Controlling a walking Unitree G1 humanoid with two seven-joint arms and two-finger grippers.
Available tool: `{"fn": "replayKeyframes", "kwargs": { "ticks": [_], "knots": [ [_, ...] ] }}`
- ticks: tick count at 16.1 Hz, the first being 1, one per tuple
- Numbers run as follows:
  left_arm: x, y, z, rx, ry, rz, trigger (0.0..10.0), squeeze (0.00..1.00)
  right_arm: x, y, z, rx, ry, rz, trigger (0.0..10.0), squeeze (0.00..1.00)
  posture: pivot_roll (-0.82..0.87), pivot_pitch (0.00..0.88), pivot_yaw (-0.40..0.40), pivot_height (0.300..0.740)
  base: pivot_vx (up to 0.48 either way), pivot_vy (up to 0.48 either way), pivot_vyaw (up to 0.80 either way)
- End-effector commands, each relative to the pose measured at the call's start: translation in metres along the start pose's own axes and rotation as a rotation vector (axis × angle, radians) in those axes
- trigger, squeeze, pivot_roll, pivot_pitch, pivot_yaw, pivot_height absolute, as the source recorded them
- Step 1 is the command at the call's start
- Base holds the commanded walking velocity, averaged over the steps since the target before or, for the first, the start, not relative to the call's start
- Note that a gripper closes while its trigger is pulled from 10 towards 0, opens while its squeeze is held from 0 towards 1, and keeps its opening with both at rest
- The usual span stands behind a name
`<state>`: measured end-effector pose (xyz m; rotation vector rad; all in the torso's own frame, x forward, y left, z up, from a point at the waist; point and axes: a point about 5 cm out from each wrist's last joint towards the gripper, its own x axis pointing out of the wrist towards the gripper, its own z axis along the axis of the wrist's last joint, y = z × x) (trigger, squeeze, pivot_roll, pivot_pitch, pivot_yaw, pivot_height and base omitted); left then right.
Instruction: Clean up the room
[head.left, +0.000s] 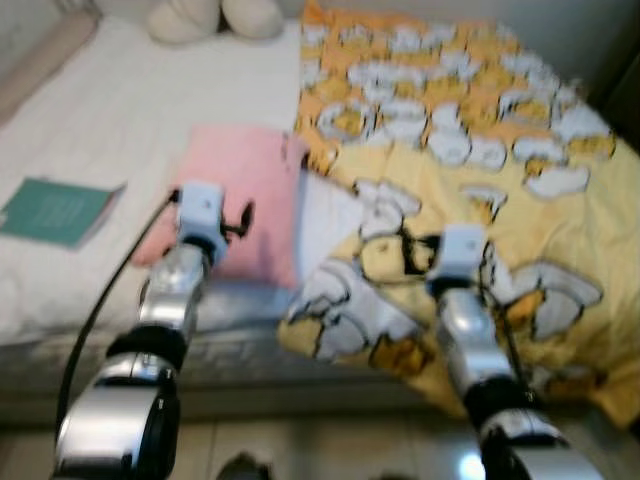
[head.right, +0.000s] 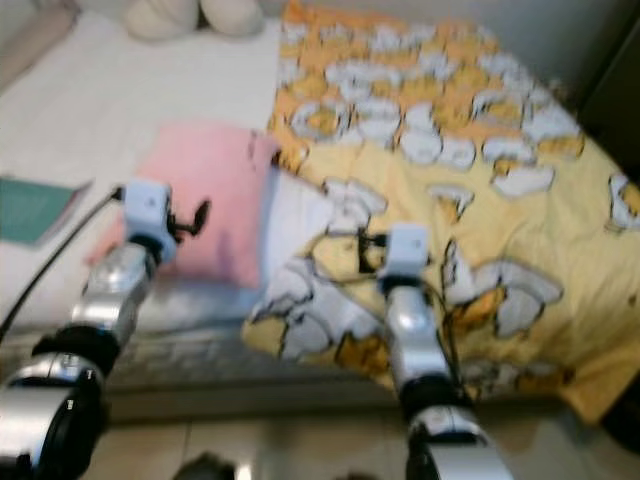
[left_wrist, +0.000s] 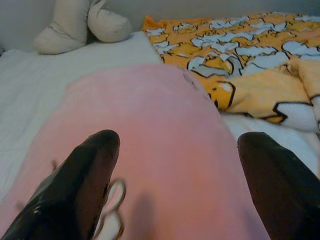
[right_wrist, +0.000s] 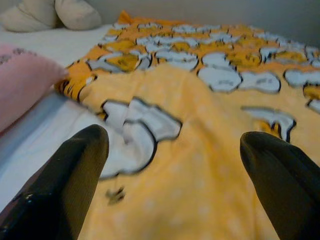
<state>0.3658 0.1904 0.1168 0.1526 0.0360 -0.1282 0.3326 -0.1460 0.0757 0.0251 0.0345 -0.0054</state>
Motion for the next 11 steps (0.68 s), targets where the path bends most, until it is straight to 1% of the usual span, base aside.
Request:
{"fn": "replayKeyframes", "kwargs": {
  "ticks": [1, 2, 3, 4, 5, 6, 7, 8, 9, 11],
  "knots": [
    [0.000, 0.012, 0.002, -0.017, 0.001, 0.048, 10.0, 0.00, 0.002, 0.013, 0.003, 0.012, -0.017, 0.048, 10.0, 0.00, -0.03, 0.004, -0.006, 0.706, 0.450, 0.000, 0.00],
    [0.000, 0.020, 0.002, -0.068, 0.013, 0.117, 10.0, 0.00, 0.005, 0.017, 0.010, 0.010, -0.040, 0.089, 10.0, 0.00, -0.03, 0.000, -0.010, 0.706, 0.472, 0.000, 0.00],
    [0.000, 0.021, 0.002, -0.071, 0.015, 0.125, 10.0, 0.00, 0.006, 0.019, 0.012, 0.009, -0.046, 0.099, 10.0, 0.00, -0.03, 0.000, -0.011, 0.706, 0.472, 0.000, 0.00],
    [-0.001, 0.022, 0.001, -0.068, 0.016, 0.127, 10.0, 0.00, 0.008, 0.022, 0.016, -0.013, -0.054, 0.122, 10.0, 0.00, -0.03, 0.000, -0.014, 0.706, 0.000, 0.469, 0.00],
    [0.000, 0.020, 0.002, -0.036, 0.017, 0.114, 10.0, 0.00, 0.010, 0.024, 0.018, -0.044, -0.055, 0.139, 10.0, 0.00, -0.03, 0.000, -0.018, 0.706, 0.000, 0.480, 0.63],
    [0.000, 0.020, 0.003, -0.018, 0.012, 0.107, 10.0, 0.00, 0.010, 0.025, 0.017, -0.047, -0.047, 0.142, 10.0, 0.00, -0.03, 0.000, -0.020, 0.706, 0.000, 0.480, 0.62],
    [0.000, 0.020, 0.004, -0.011, 0.005, 0.104, 10.0, 0.00, 0.010, 0.025, 0.017, -0.021, -0.045, 0.140, 10.0, 0.00, -0.02, 0.000, -0.023, 0.706, 0.000, 0.476, 0.56],
    [0.001, 0.021, 0.006, -0.011, 0.003, 0.106, 10.0, 0.00, 0.010, 0.026, 0.015, -0.013, -0.032, 0.143, 10.0, 0.00, -0.02, 0.000, -0.026, 0.710, 0.000, 0.472, 0.48],
    [0.001, 0.025, 0.009, 0.001, -0.002, 0.126, 10.0, 0.00, 0.010, 0.028, 0.013, -0.003, -0.023, 0.149, 10.0, 0.00, -0.02, 0.000, -0.028, 0.723, 0.000, 0.461, 0.41],
    [0.002, 0.027, 0.010, -0.004, -0.002, 0.129, 10.0, 0.00, 0.009, 0.029, 0.010, -0.003, -0.005, 0.155, 10.0, 0.00, -0.02, 0.005, -0.033, 0.736, 0.000, 0.444, 0.41]
  ]
}}
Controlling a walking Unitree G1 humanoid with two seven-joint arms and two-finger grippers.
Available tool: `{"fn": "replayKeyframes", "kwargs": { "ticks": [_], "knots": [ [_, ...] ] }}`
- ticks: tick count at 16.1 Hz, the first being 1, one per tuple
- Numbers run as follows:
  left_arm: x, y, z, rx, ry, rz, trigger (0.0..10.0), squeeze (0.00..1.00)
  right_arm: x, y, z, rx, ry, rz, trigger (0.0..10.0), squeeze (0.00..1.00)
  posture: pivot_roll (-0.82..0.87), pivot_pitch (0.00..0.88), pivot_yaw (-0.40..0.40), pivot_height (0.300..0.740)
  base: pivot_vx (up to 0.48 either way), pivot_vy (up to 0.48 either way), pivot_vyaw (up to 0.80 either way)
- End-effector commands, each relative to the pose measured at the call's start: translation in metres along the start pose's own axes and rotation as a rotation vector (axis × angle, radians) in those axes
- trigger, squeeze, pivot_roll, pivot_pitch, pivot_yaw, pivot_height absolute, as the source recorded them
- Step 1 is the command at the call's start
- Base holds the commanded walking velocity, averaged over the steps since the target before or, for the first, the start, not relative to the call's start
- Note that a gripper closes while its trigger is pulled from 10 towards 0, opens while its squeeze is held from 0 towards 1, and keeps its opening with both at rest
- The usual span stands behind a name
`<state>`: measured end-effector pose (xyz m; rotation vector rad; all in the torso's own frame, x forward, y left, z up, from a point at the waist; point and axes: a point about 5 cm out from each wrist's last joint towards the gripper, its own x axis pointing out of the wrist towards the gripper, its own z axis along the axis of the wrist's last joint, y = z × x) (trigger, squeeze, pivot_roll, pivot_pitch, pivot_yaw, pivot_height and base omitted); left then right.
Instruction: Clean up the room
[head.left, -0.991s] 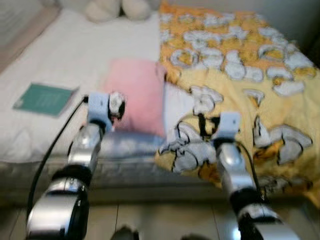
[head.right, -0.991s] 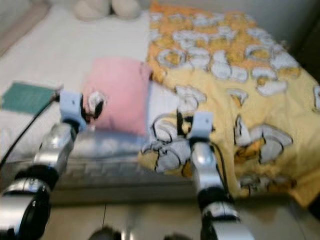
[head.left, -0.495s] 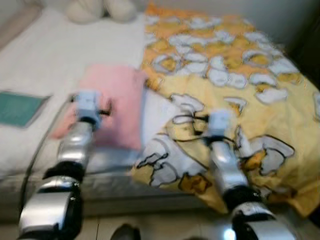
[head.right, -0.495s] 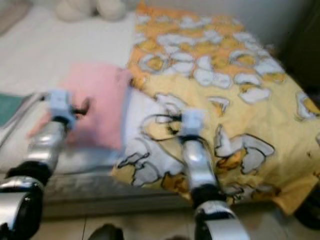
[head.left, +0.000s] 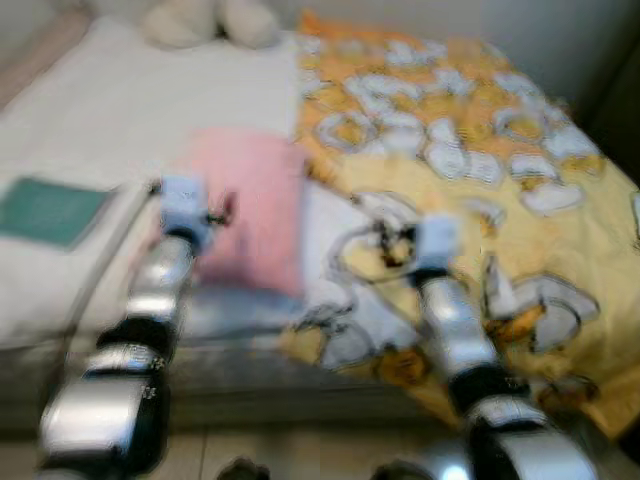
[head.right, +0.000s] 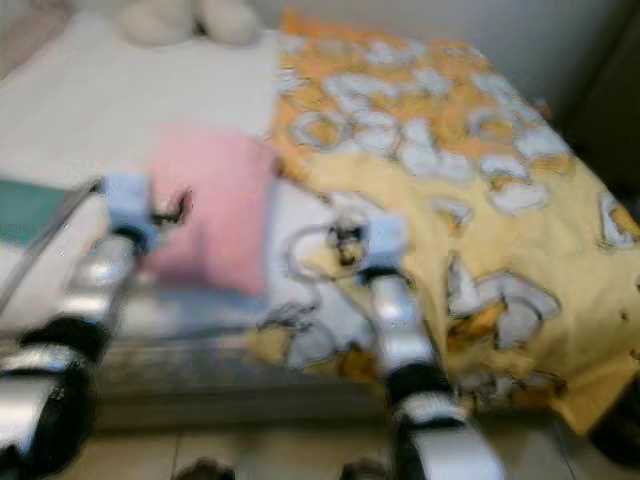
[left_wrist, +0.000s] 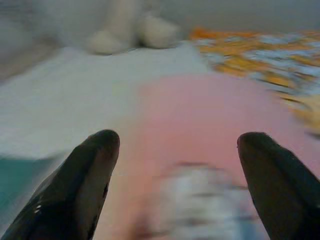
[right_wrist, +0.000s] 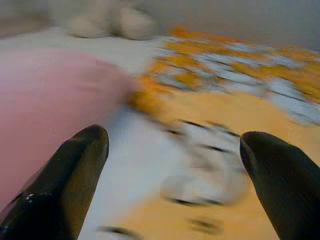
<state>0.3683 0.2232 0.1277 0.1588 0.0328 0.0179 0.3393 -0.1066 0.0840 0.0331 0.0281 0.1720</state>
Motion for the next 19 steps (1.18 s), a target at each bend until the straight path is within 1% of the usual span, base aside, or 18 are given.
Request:
{"fn": "replayKeyframes", "kwargs": {
  "ticks": [1, 2, 3, 4, 5, 6, 7, 9, 10, 12, 16, 18, 19],
  "knots": [
    [0.003, -0.009, 0.005, 0.013, -0.013, -0.024, 10.0, 0.00, 0.001, -0.012, 0.000, -0.016, 0.014, -0.032, 10.0, 0.00, -0.02, 0.005, -0.033, 0.740, 0.000, 0.435, 0.41],
    [0.004, -0.011, 0.008, 0.047, -0.024, -0.027, 10.0, 0.00, 0.001, -0.013, -0.001, -0.007, 0.023, -0.042, 10.0, 0.00, -0.02, 0.007, -0.032, 0.740, 0.000, 0.000, 0.00],
    [0.005, -0.013, 0.009, 0.046, -0.027, -0.040, 10.0, 0.00, 0.001, -0.014, -0.001, -0.007, 0.025, -0.046, 10.0, 0.00, -0.02, 0.007, -0.032, 0.740, 0.000, 0.000, 0.00],
    [0.005, -0.015, 0.010, 0.022, -0.040, -0.045, 10.0, 0.00, 0.001, -0.015, -0.001, -0.007, 0.024, -0.053, 10.0, 0.00, -0.02, 0.008, -0.030, 0.740, 0.244, 0.000, 0.00],
    [0.005, -0.017, 0.011, 0.019, -0.050, -0.048, 10.0, 0.00, 0.001, -0.016, -0.001, -0.008, 0.022, -0.056, 10.0, 0.00, -0.02, 0.009, -0.030, 0.740, 0.368, 0.000, 0.00],
    [0.005, -0.019, 0.011, 0.021, -0.054, -0.051, 10.0, 0.00, 0.001, -0.017, -0.001, -0.008, 0.021, -0.059, 10.0, 0.00, -0.02, 0.009, -0.030, 0.740, 0.480, 0.000, 0.00],
    [0.004, -0.025, 0.011, 0.031, -0.060, -0.069, 10.0, 0.00, -0.001, -0.019, -0.001, -0.009, 0.016, -0.069, 10.0, 0.00, -0.03, 0.011, -0.032, 0.740, 0.480, 0.000, 0.00],
    [0.004, -0.032, 0.010, 0.023, -0.062, -0.091, 10.0, 0.00, -0.002, -0.021, -0.001, -0.010, 0.007, -0.090, 10.0, 0.00, -0.03, 0.011, -0.030, 0.740, 0.480, 0.000, 0.00],
    [0.004, -0.032, 0.010, 0.021, -0.062, -0.095, 10.0, 0.00, -0.002, -0.021, -0.001, -0.010, 0.007, -0.091, 10.0, 0.00, -0.03, 0.011, -0.030, 0.740, 0.480, 0.000, 0.00],
    [0.003, -0.039, 0.010, 0.022, -0.065, -0.128, 10.0, 0.00, -0.003, -0.023, -0.002, -0.015, 0.006, -0.099, 10.0, 0.00, -0.04, 0.010, -0.030, 0.740, 0.480, 0.000, 0.00],
    [0.003, -0.044, 0.011, 0.026, -0.072, -0.158, 10.0, 0.00, -0.003, -0.021, -0.003, -0.016, 0.006, -0.098, 10.0, 0.00, -0.03, 0.012, -0.030, 0.740, 0.453, 0.000, 0.00],
    [0.002, -0.048, 0.011, 0.030, -0.076, -0.182, 10.0, 0.00, -0.004, -0.021, -0.004, 0.004, 0.007, -0.104, 10.0, 0.00, -0.03, 0.015, -0.029, 0.740, 0.424, -0.120, 0.00],
    [0.002, -0.055, 0.013, 0.029, -0.089, -0.215, 10.0, 0.00, -0.005, -0.029, -0.006, 0.047, 0.024, -0.156, 10.0, 0.00, -0.03, 0.017, -0.029, 0.740, 0.412, -0.240, 0.00]
  ]
}}
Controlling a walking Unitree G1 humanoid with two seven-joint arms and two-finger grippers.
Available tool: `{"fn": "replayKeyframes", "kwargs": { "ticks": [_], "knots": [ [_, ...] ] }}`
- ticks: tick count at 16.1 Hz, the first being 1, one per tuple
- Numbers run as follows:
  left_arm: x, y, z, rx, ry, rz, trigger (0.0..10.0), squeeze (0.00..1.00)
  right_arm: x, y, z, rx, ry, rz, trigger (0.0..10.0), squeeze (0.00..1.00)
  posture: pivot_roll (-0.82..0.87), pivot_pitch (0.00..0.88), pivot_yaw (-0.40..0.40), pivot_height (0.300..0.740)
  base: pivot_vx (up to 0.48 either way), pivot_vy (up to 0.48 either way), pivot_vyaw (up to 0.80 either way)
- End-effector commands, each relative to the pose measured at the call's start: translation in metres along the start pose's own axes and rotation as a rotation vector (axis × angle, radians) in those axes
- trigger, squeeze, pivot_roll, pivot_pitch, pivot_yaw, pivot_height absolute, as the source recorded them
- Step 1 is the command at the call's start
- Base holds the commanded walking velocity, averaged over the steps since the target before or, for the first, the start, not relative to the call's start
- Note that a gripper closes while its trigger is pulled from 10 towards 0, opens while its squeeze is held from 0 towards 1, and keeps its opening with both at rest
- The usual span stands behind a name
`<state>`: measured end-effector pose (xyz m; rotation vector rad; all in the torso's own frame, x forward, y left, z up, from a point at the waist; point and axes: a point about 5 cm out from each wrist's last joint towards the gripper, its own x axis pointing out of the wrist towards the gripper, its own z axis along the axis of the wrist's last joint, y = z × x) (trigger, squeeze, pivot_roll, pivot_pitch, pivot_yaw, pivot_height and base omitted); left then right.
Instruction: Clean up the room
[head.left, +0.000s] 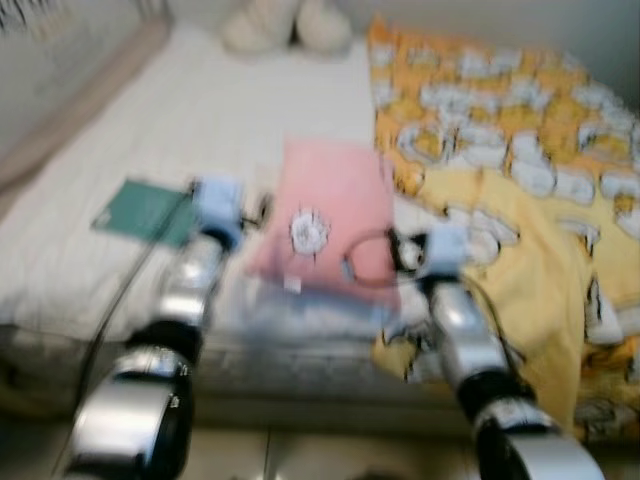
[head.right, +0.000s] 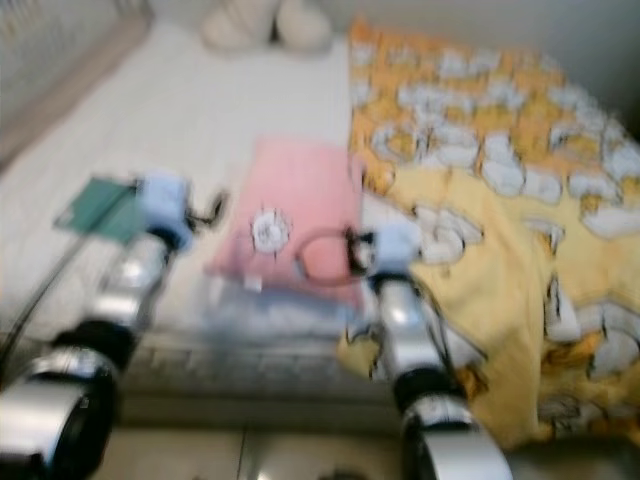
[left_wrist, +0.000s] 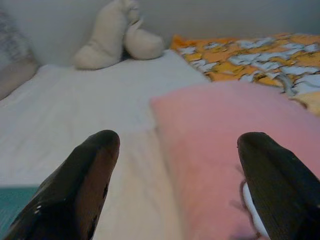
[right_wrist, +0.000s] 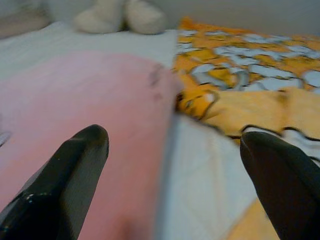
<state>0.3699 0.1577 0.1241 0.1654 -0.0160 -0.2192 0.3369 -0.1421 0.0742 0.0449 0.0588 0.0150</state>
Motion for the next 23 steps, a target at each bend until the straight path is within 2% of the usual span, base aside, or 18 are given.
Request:
{"fn": "replayKeyframes", "kwargs": {
  "ticks": [1, 4, 8, 11, 13, 15, 16, 18, 20, 22, 23],
  "knots": [
    [0.000, 0.006, 0.009, 0.030, -0.039, -0.001, 10.0, 0.00, 0.002, -0.001, 0.002, 0.030, 0.004, -0.024, 10.0, 0.00, -0.03, 0.017, -0.027, 0.740, 0.416, 0.000, 0.00],
    [0.001, 0.007, 0.007, 0.031, -0.024, 0.017, 10.0, 0.00, 0.002, -0.005, 0.002, 0.006, 0.004, -0.028, 10.0, 0.00, -0.04, 0.011, -0.024, 0.740, 0.000, 0.000, 0.00],
    [0.002, 0.004, 0.004, 0.015, -0.001, 0.018, 10.0, 0.00, 0.002, -0.003, 0.001, 0.007, 0.004, -0.022, 10.0, 0.00, -0.05, 0.000, -0.023, 0.740, 0.000, -0.434, 0.00],
    [0.004, 0.014, -0.001, 0.021, 0.063, 0.068, 10.0, 0.00, 0.002, 0.000, -0.002, 0.007, 0.027, -0.007, 10.0, 0.00, -0.05, 0.000, -0.020, 0.740, 0.112, -0.112, 0.00],
    [0.001, 0.028, -0.010, -0.014, 0.144, 0.110, 10.0, 0.00, 0.005, 0.006, -0.009, 0.059, 0.105, 0.009, 10.0, 0.00, -0.04, 0.008, -0.021, 0.740, 0.000, 0.000, 0.00],
    [-0.003, 0.039, -0.018, -0.039, 0.227, 0.120, 10.0, 0.00, 0.010, 0.006, -0.010, 0.085, 0.152, -0.021, 10.0, 0.00, -0.06, 0.067, -0.013, 0.740, 0.000, 0.000, 0.00],
    [-0.003, 0.041, -0.018, -0.038, 0.232, 0.123, 10.0, 0.00, 0.011, 0.007, -0.009, 0.083, 0.153, -0.021, 10.0, 0.00, -0.07, 0.081, -0.013, 0.740, 0.000, 0.000, 0.00],
    [-0.001, 0.045, -0.013, -0.029, 0.228, 0.144, 10.0, 0.00, 0.014, 0.012, -0.004, 0.058, 0.128, -0.003, 10.0, 0.00, -0.08, 0.120, -0.011, 0.740, 0.000, 0.000, 0.00],
    [0.003, 0.056, -0.001, -0.023, 0.197, 0.180, 10.0, 0.00, 0.020, 0.019, 0.012, 0.003, 0.058, 0.040, 10.0, 0.00, -0.10, 0.229, -0.005, 0.740, 0.000, 0.000, 0.00],
    [0.004, 0.062, 0.004, -0.029, 0.194, 0.183, 10.0, 0.00, 0.026, 0.020, 0.018, 0.022, 0.064, 0.039, 10.0, 0.00, -0.10, 0.319, 0.000, 0.740, 0.000, 0.000, 0.00],
    [0.004, 0.062, 0.004, -0.029, 0.194, 0.183, 10.0, 0.00, 0.026, 0.020, 0.018, 0.022, 0.064, 0.039, 10.0, 0.00, -0.10, 0.319, 0.000, 0.740, 0.000, 0.000, 0.00]
  ]
}}
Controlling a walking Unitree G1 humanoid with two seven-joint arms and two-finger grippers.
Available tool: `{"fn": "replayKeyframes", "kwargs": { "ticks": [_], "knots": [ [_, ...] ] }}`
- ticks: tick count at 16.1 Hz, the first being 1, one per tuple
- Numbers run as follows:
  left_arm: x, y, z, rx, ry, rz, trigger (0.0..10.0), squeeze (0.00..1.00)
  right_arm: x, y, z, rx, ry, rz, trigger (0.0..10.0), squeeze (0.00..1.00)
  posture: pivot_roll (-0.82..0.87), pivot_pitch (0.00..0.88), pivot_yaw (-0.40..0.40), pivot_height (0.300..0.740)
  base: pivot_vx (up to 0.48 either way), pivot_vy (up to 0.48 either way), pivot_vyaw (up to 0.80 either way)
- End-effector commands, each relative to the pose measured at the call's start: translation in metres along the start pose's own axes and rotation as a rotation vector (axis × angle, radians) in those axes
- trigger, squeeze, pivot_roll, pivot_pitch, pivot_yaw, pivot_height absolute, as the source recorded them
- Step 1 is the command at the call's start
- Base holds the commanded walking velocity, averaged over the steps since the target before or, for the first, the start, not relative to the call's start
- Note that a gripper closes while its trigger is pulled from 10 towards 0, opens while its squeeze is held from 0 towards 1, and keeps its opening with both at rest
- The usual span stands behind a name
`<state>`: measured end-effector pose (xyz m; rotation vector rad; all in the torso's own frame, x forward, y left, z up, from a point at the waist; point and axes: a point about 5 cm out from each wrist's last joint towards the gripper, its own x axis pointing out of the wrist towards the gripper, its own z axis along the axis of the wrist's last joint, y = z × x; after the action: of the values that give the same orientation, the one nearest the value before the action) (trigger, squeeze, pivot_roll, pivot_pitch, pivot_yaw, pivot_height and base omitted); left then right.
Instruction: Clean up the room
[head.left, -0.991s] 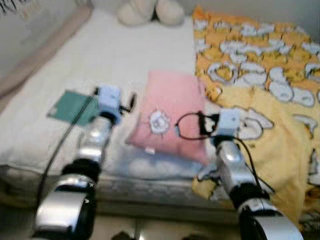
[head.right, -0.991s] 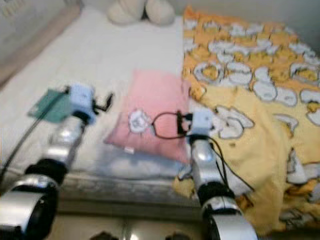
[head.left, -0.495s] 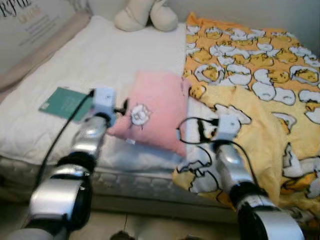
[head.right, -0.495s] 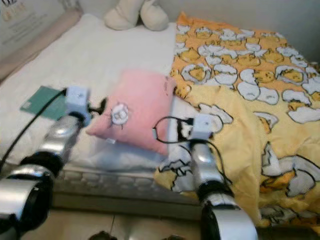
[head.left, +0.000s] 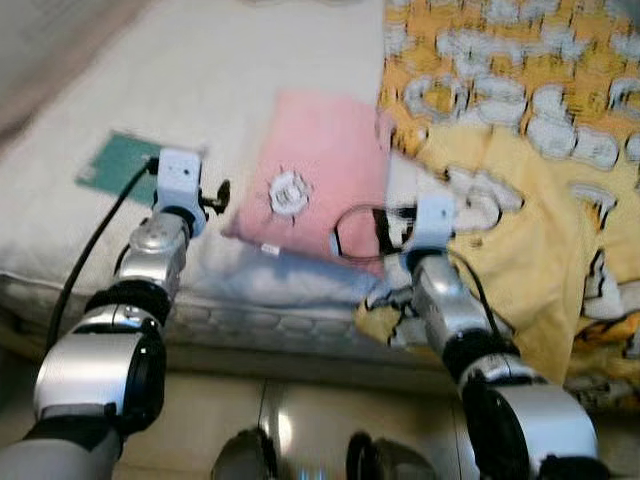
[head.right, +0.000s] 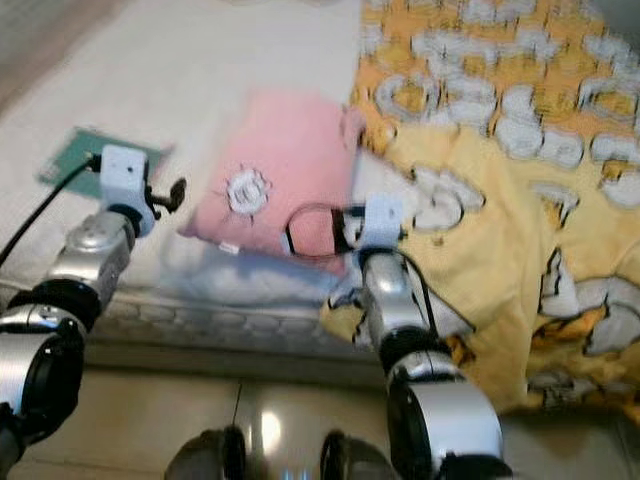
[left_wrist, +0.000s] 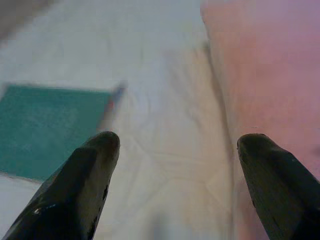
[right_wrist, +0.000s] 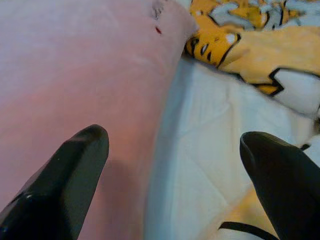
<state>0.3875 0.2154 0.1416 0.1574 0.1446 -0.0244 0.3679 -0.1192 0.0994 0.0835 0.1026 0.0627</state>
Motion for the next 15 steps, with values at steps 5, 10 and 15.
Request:
{"fn": "replayKeyframes", "kwargs": {
  "ticks": [5, 10, 15],
  "knots": [
    [0.007, -0.037, 0.004, -0.165, 0.041, -0.150, 10.0, 0.00, 0.009, 0.008, 0.004, 0.316, 0.086, -0.012, 10.0, 0.00, -0.11, 0.398, -0.015, 0.740, 0.000, 0.000, 0.00],
    [0.011, -0.048, 0.026, -0.160, -0.055, -0.242, 10.0, 0.00, 0.014, 0.033, 0.015, 0.353, 0.086, 0.114, 10.0, 0.00, -0.10, 0.377, -0.036, 0.740, 0.000, 0.000, 0.00],
    [0.000, 0.010, 0.033, 0.114, -0.174, -0.062, 10.0, 0.00, 0.014, 0.024, 0.026, 0.227, -0.027, 0.107, 10.0, 0.00, -0.09, 0.380, -0.045, 0.740, 0.000, 0.000, 0.00]
  ]
}}
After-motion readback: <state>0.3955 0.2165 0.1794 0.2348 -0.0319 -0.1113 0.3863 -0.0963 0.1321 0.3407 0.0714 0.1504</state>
